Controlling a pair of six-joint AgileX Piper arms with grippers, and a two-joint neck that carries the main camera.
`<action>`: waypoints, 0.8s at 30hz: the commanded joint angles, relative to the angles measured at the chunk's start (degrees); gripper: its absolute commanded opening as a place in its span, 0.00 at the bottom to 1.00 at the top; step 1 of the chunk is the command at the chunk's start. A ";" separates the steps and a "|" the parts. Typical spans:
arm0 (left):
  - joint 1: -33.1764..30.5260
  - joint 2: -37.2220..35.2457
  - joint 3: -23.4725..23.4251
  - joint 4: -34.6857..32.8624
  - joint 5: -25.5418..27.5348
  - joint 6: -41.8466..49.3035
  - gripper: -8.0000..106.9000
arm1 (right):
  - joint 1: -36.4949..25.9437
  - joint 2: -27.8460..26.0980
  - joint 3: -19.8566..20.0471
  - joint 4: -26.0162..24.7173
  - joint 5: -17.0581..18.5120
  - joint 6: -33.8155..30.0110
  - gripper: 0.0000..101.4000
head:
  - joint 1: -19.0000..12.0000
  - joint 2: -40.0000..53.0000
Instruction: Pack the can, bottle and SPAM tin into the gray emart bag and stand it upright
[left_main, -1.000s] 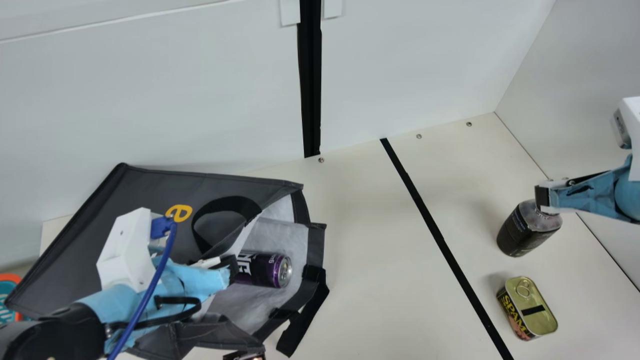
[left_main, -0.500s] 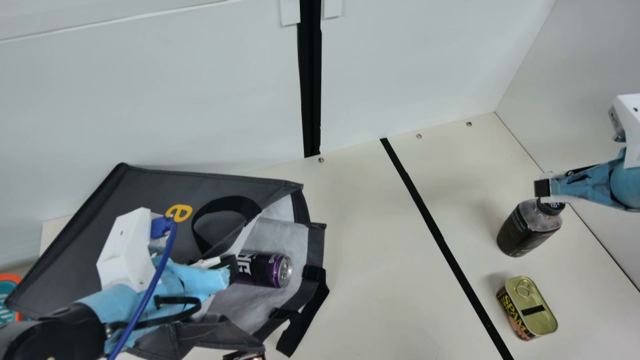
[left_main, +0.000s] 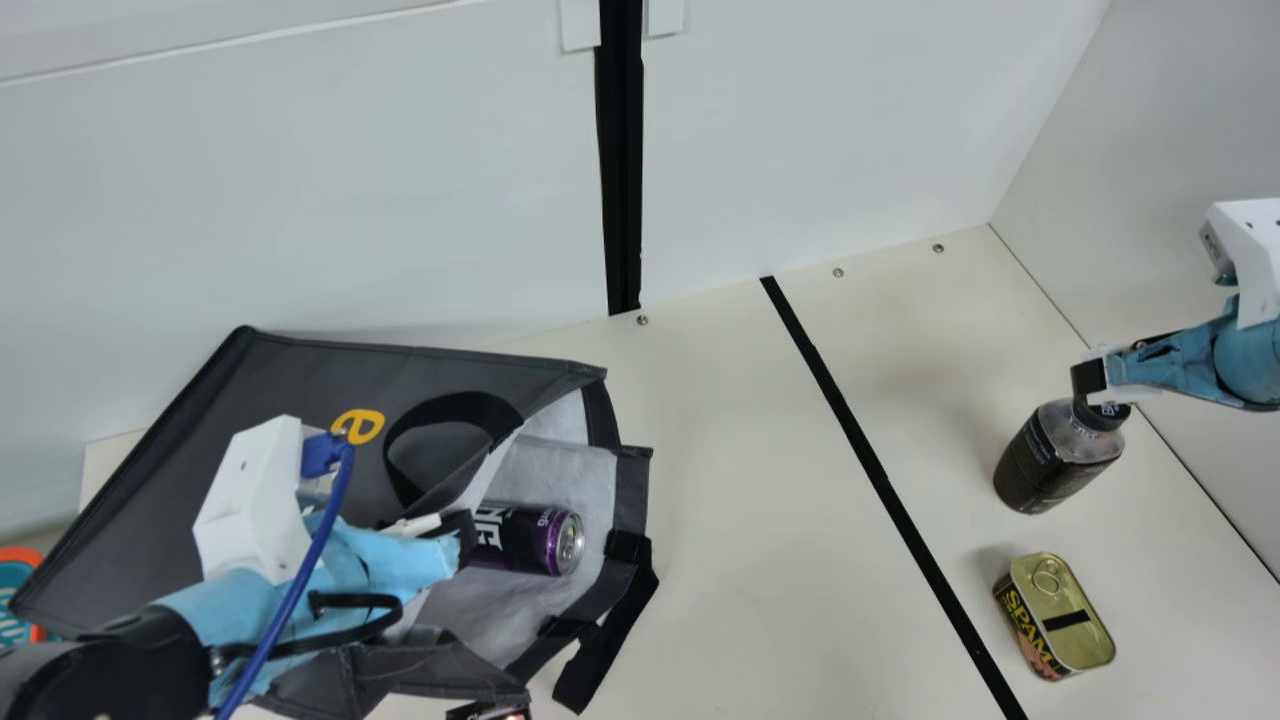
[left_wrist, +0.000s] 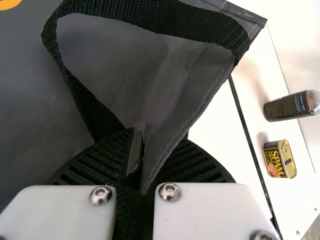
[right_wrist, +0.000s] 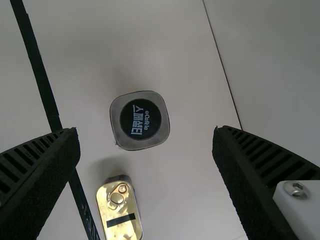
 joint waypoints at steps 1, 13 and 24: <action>0.00 0.00 0.00 0.00 0.00 0.00 0.00 | -0.06 1.07 -0.26 0.13 0.15 -0.45 0.94 | -1.30 -0.05; 0.00 0.00 0.00 0.00 0.00 0.00 0.00 | 0.01 7.22 -2.22 1.01 0.15 -2.11 0.94 | -1.30 -0.05; 0.00 0.00 0.00 0.00 0.00 0.00 0.00 | 0.28 10.55 -2.56 1.25 0.15 -2.74 0.94 | -1.30 -0.05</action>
